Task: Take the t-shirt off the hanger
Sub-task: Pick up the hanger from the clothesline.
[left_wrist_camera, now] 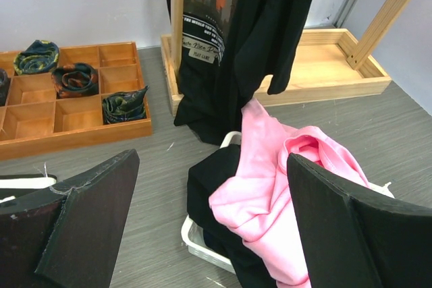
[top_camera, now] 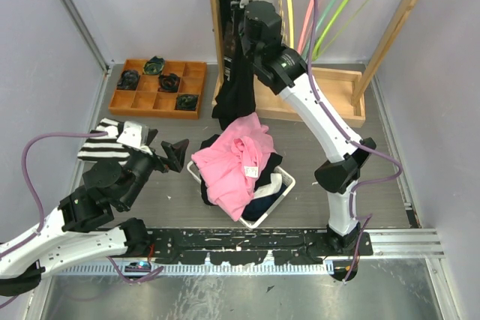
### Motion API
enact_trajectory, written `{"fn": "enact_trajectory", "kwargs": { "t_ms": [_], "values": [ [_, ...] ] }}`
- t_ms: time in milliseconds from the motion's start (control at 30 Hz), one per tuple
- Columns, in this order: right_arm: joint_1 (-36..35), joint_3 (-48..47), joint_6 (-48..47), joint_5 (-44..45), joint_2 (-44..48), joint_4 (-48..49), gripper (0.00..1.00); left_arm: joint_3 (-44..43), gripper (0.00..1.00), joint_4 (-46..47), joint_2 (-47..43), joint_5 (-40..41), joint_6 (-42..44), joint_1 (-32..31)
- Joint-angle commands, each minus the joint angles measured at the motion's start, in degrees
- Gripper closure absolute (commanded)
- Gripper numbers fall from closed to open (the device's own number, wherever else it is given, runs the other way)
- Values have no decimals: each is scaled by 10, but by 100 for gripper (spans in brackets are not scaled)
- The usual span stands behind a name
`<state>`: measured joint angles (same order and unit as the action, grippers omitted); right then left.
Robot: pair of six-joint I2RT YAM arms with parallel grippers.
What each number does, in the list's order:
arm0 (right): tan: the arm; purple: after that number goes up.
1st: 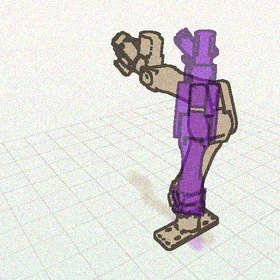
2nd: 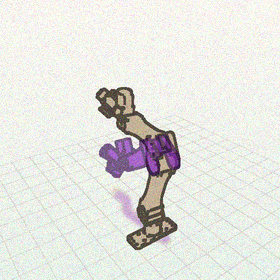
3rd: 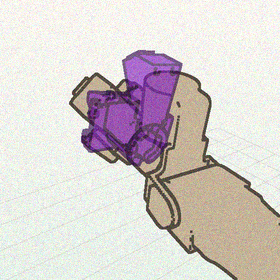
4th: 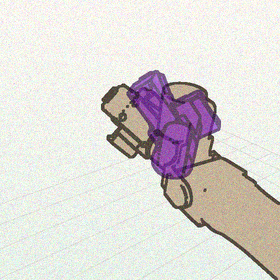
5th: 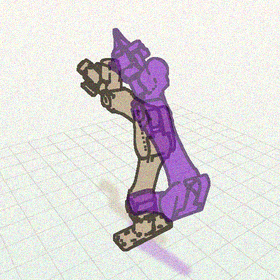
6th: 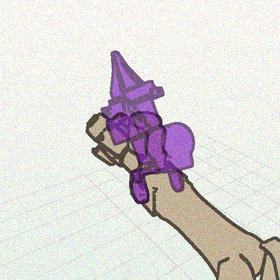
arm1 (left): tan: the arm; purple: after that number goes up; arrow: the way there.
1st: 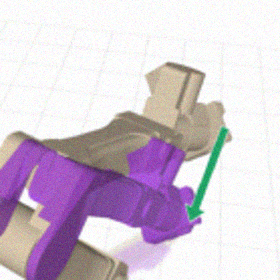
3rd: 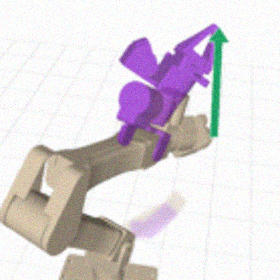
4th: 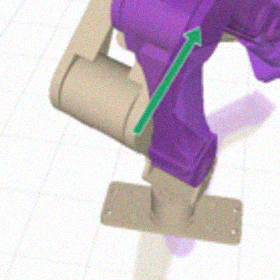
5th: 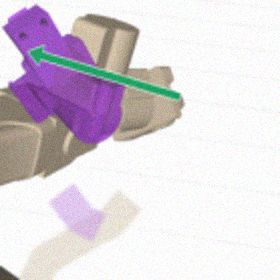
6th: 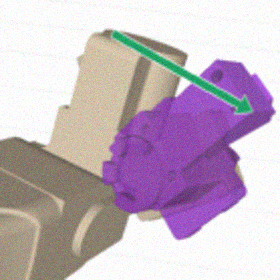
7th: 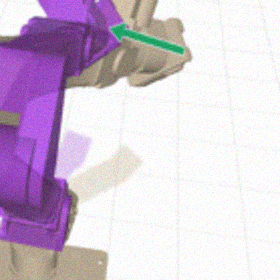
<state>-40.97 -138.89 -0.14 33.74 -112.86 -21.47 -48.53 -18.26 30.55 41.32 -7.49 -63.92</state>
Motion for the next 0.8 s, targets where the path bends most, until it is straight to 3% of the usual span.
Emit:
{"fn": "enact_trajectory", "kwargs": {
  "t_ms": [0, 433, 767],
  "values": [
    [1, 45, -13, 15, 44, 105, 99, 1, 2, 20, 1, 11, 5, -2],
    [1, 110, -42, 1, 100, 228, 99, 0, 2, 30, 17, 10, 9, -1],
    [1, 131, -46, -10, 140, 223, 99, -9, 2, 33, 27, 3, 9, -2]
  ]
}}
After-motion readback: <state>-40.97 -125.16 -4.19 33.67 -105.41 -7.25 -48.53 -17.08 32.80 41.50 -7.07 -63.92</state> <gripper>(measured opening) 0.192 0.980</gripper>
